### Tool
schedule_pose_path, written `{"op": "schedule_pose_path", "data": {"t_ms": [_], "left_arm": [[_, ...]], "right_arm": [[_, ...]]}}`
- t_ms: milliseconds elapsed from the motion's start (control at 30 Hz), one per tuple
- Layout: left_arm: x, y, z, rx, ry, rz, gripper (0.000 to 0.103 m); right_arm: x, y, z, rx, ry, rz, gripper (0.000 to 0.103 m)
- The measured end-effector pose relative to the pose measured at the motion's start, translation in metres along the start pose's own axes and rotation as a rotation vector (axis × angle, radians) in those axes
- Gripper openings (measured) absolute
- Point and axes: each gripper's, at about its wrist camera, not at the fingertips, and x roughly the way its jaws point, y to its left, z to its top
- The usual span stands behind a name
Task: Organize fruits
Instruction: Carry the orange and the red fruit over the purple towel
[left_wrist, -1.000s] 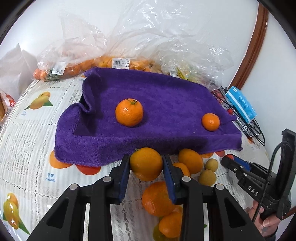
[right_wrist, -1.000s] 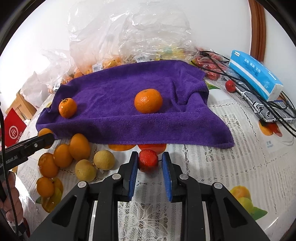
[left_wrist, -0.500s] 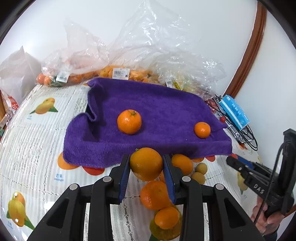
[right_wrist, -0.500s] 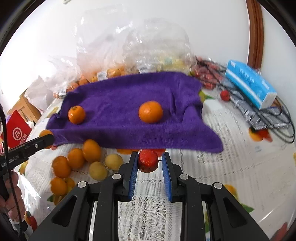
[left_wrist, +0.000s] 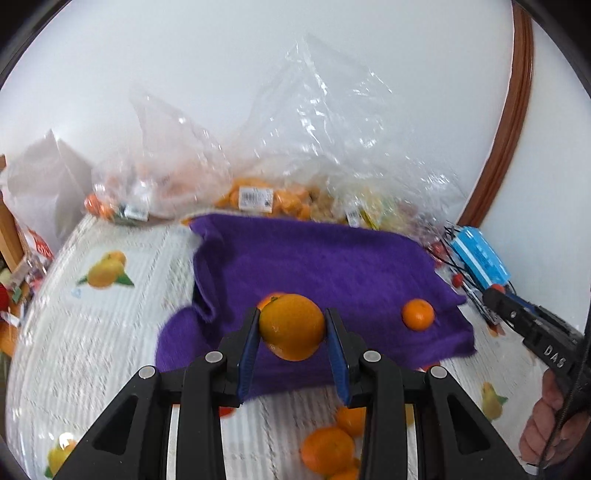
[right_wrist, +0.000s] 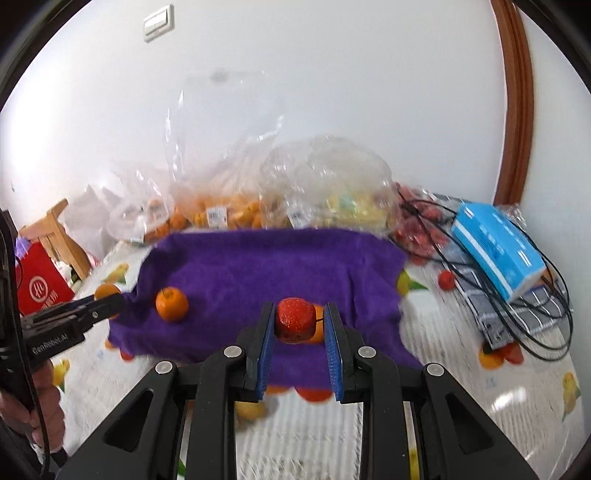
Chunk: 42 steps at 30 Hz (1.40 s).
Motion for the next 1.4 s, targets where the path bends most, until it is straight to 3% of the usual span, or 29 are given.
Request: {"op": "schedule_pose_path", "data": {"t_ms": [367, 567, 867, 1400], "left_arm": [[0.041, 0.013, 0.015, -0.016, -0.013, 0.023, 0.033], [0.063, 0.019, 0.000, -0.032, 0.063, 0.039, 0.033], [0.061, 0.015, -0.003, -0.002, 0.043, 0.056, 0.033], [0.065, 0.028, -0.003, -0.069, 0.067, 0.059, 0.034]], "right_arm": [[0.038, 0.009, 0.025, 0.012, -0.007, 0.019, 0.026], [0.066, 0.002, 0.008, 0.032, 0.065, 0.016, 0.026], [0.083, 0.006, -0.008, 0.028, 0.115, 0.073, 0.026], [0.096, 0.022, -0.015, -0.022, 0.149, 0.108, 0.026]]}}
